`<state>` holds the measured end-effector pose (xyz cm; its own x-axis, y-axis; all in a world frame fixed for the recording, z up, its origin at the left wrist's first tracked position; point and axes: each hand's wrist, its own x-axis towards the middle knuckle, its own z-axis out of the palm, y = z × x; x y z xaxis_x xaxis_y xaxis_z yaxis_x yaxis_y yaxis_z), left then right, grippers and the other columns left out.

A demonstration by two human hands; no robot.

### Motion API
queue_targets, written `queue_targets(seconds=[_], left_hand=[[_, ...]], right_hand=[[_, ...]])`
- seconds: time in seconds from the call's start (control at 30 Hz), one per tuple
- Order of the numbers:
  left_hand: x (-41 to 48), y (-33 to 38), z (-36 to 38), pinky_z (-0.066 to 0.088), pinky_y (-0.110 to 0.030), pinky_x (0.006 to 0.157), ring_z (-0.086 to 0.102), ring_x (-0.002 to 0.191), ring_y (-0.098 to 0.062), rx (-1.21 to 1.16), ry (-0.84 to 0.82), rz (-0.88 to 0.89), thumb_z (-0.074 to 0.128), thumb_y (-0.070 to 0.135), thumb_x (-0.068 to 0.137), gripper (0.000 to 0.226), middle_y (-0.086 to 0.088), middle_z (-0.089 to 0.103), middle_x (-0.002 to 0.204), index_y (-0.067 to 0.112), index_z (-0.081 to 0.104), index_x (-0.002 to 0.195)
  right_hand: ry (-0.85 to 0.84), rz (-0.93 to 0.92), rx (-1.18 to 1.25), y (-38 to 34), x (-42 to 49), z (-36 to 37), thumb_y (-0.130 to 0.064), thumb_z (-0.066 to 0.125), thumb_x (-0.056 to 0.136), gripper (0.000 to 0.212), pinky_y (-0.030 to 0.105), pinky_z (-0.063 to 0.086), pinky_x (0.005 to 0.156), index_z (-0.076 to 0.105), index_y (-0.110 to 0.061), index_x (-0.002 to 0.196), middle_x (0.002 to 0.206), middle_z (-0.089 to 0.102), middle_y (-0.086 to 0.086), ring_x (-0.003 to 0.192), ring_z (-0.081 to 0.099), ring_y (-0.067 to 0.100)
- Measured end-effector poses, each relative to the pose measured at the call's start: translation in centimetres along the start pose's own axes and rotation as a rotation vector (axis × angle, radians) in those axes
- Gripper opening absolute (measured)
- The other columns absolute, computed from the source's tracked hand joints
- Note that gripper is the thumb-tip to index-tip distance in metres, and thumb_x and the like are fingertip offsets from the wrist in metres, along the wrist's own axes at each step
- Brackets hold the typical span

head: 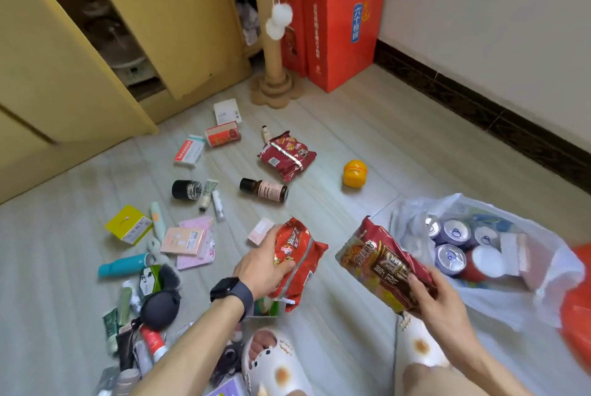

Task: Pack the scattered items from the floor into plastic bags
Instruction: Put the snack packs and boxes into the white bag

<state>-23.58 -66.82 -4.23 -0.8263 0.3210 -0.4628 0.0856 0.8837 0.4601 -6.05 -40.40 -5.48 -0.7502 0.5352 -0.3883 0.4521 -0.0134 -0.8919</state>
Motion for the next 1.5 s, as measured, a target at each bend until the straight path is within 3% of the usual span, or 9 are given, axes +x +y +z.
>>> queue_targets(seconds=[0.1,0.43,0.83,0.97,1.07,1.2,1.3,1.4,1.5], left_hand=[[-1.1,5.4,-2.2,0.051,-0.043,0.089,0.064,0.106,-0.032,0.03,0.036,0.144,0.058,0.053,0.085,0.076,-0.004,0.065,0.124,0.047,0.009,0.143],[-2.3,24.0,-4.1,0.05,-0.043,0.087,0.063,0.103,-0.036,0.164,0.086,0.517,0.054,0.042,0.094,0.073,-0.011,0.066,0.118,0.036,0.007,0.149],[0.9,27.2,0.6,0.053,-0.043,0.089,0.064,0.101,-0.031,-0.039,0.059,0.342,0.057,0.044,0.092,0.071,-0.006,0.063,0.121,0.037,0.013,0.147],[1.3,27.4,0.2,0.049,-0.036,0.092,0.061,0.109,-0.029,-0.184,0.053,0.285,0.062,0.04,0.092,0.072,-0.005,0.059,0.125,0.028,0.02,0.149],[0.7,27.8,1.1,0.047,-0.031,0.09,0.06,0.106,-0.021,-0.427,-0.036,0.26,0.067,0.032,0.09,0.066,0.002,0.058,0.116,0.024,0.03,0.143],[0.7,27.6,5.4,0.049,-0.043,0.098,0.062,0.107,-0.02,-0.53,-0.181,0.211,0.072,0.036,0.086,0.067,0.001,0.062,0.121,0.027,0.033,0.14],[0.6,28.1,9.3,0.049,-0.04,0.098,0.062,0.109,-0.021,-0.487,-0.268,0.2,0.071,0.042,0.083,0.068,0.001,0.062,0.121,0.027,0.034,0.137],[0.5,29.3,13.0,0.048,-0.038,0.099,0.061,0.112,-0.022,-0.438,-0.364,0.183,0.065,0.048,0.083,0.069,-0.002,0.061,0.126,0.021,0.035,0.139],[0.6,30.1,15.9,0.048,-0.038,0.096,0.062,0.109,-0.022,-0.299,-0.393,0.22,0.04,0.067,0.087,0.065,-0.004,0.066,0.119,0.014,0.057,0.123]], right_hand=[[0.136,0.061,0.235,-0.8,-3.5,-4.3,-0.013,0.057,0.098,0.013,0.035,0.062,0.065,0.066,-0.021,0.101,0.094,0.072,0.007,0.078,0.072,0.015],[0.378,0.217,0.54,-2.3,-2.3,-14.0,-0.013,0.047,0.103,0.011,0.051,0.058,0.071,0.056,-0.015,0.109,0.106,0.067,0.01,0.085,0.067,0.027],[0.29,0.434,0.847,-0.6,5.4,-13.7,-0.005,0.041,0.103,0.025,0.054,0.055,0.073,0.052,-0.017,0.122,0.113,0.065,0.019,0.1,0.065,0.035],[0.196,0.441,0.376,0.9,6.6,-13.2,-0.006,0.048,0.094,0.03,0.032,0.049,0.065,0.057,-0.008,0.122,0.099,0.071,0.01,0.087,0.065,0.023],[0.253,0.401,0.221,1.3,5.5,-13.5,-0.02,0.057,0.095,0.033,0.031,0.049,0.062,0.05,-0.008,0.126,0.104,0.068,0.009,0.077,0.063,0.02],[0.116,0.37,0.489,0.3,3.2,-14.3,-0.053,0.054,0.095,0.045,0.043,0.058,0.084,0.055,-0.02,0.127,0.121,0.067,0.004,0.095,0.073,0.025],[0.023,0.392,0.688,-0.8,1.7,-14.8,-0.059,0.052,0.092,0.057,0.045,0.058,0.082,0.058,-0.017,0.13,0.125,0.066,0.01,0.103,0.07,0.032],[-0.06,0.351,0.709,-0.7,0.8,-15.3,-0.044,0.063,0.09,0.051,0.047,0.056,0.085,0.058,-0.017,0.133,0.125,0.067,0.013,0.115,0.064,0.035],[0.105,0.326,0.551,1.2,0.1,-17.5,-0.023,0.077,0.079,0.051,0.046,0.053,0.082,0.061,-0.01,0.126,0.115,0.071,0.015,0.107,0.067,0.039]])
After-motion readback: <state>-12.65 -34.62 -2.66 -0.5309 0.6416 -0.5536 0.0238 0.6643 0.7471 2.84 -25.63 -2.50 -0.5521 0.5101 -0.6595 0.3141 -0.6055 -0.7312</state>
